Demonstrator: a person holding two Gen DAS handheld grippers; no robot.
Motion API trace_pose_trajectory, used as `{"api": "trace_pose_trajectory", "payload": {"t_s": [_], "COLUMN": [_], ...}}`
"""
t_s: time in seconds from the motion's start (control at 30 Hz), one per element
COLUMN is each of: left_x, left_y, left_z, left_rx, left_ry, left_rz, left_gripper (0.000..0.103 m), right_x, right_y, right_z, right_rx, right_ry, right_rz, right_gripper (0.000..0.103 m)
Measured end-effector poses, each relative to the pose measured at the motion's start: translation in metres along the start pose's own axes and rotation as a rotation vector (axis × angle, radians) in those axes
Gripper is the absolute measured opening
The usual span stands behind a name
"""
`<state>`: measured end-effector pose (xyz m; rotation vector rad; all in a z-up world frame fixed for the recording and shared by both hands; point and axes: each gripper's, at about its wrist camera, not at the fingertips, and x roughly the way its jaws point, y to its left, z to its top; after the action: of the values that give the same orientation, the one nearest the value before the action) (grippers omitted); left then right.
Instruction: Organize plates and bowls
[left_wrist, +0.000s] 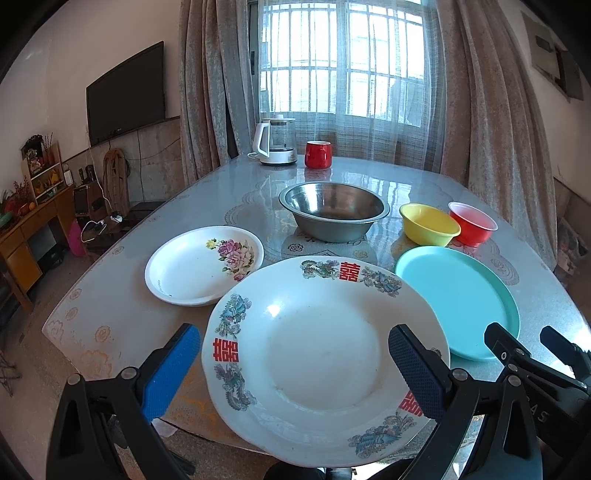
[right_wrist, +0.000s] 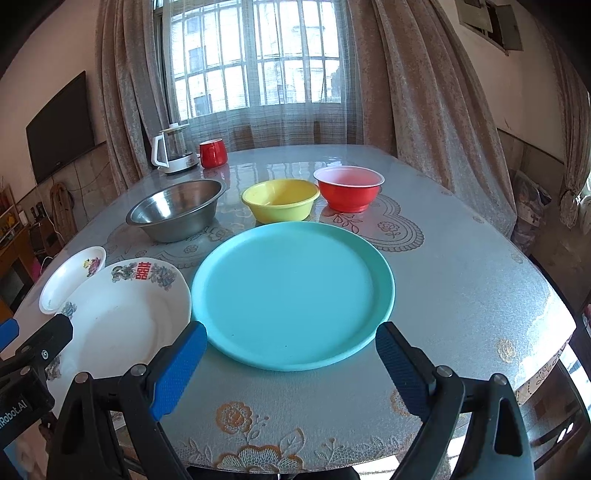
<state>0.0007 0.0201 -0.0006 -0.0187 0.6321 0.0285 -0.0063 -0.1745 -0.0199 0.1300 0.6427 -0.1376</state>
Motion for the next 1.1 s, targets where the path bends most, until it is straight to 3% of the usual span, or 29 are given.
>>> {"api": "trace_pose_trajectory", "payload": {"t_s": [1.1], "left_x": [-0.0023], "left_y": [-0.0018], "left_z": [-0.0012], "left_rx": [0.015], "left_ry": [0.001], "left_rz": [0.009], "left_gripper": [0.103], "right_x": [-0.0062], "right_y": [-0.0015], "right_z": [-0.0011], "right_rx": [0.011], "right_ry": [-0.017], "right_rz": [0.008], "right_gripper": [0.095]}}
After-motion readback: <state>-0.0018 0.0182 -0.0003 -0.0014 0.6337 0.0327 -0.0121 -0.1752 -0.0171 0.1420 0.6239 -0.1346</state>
